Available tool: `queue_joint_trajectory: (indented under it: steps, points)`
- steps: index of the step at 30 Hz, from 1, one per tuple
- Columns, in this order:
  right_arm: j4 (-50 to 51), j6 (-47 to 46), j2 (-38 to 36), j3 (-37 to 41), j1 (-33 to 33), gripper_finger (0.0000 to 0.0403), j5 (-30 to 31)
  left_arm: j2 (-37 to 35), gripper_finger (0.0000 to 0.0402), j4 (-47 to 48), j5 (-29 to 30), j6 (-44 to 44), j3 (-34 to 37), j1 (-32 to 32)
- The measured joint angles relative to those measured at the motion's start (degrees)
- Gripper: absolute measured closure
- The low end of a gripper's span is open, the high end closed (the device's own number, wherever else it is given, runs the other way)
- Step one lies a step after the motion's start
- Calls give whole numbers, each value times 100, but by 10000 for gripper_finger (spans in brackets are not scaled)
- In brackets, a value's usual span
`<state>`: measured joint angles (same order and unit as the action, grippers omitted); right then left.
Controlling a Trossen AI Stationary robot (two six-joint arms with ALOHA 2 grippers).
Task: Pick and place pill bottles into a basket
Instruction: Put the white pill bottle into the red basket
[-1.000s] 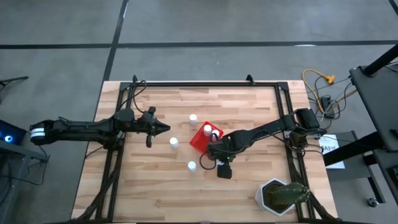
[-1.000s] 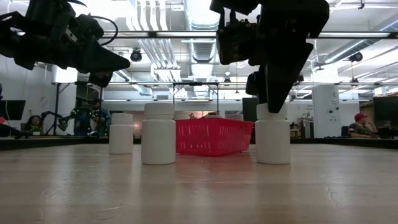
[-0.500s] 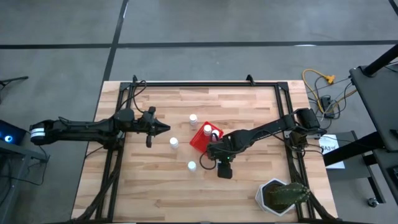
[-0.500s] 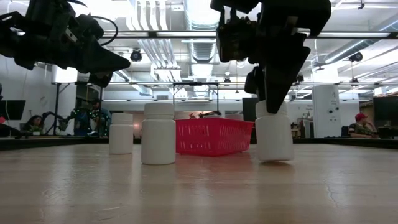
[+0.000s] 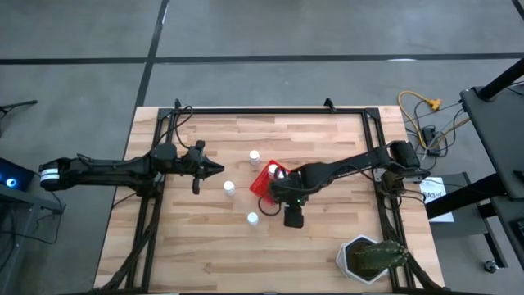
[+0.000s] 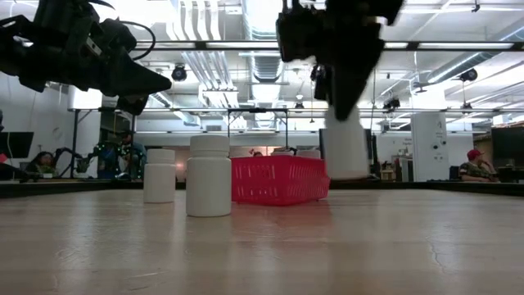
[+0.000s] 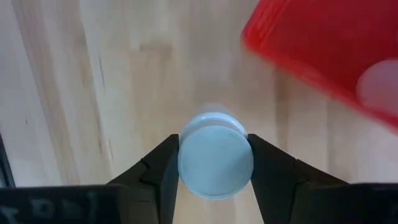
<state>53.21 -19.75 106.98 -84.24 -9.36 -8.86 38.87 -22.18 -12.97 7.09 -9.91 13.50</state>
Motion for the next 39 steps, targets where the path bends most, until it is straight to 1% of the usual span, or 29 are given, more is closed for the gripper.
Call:
queue_joint_trajectory:
  steps: [5,9,13,22,32,39]
  points:
    - [143,20,-23,-460,221,256,55,0,384,-2,-1,-2,0,1]
    - [381,74,-37,-818,386,256,266,0,384,-6,0,-2,0,1]
    - [501,94,-37,-1017,589,256,458,0,384,-8,0,-2,0,2]
    - [489,313,-20,-811,1133,256,458,0,384,-8,0,-2,0,0]
    - [293,393,63,-811,1222,256,440,0,384,-6,19,-4,0,0]
    - [100,439,421,-867,1172,256,290,0,384,-4,481,-4,0,0]
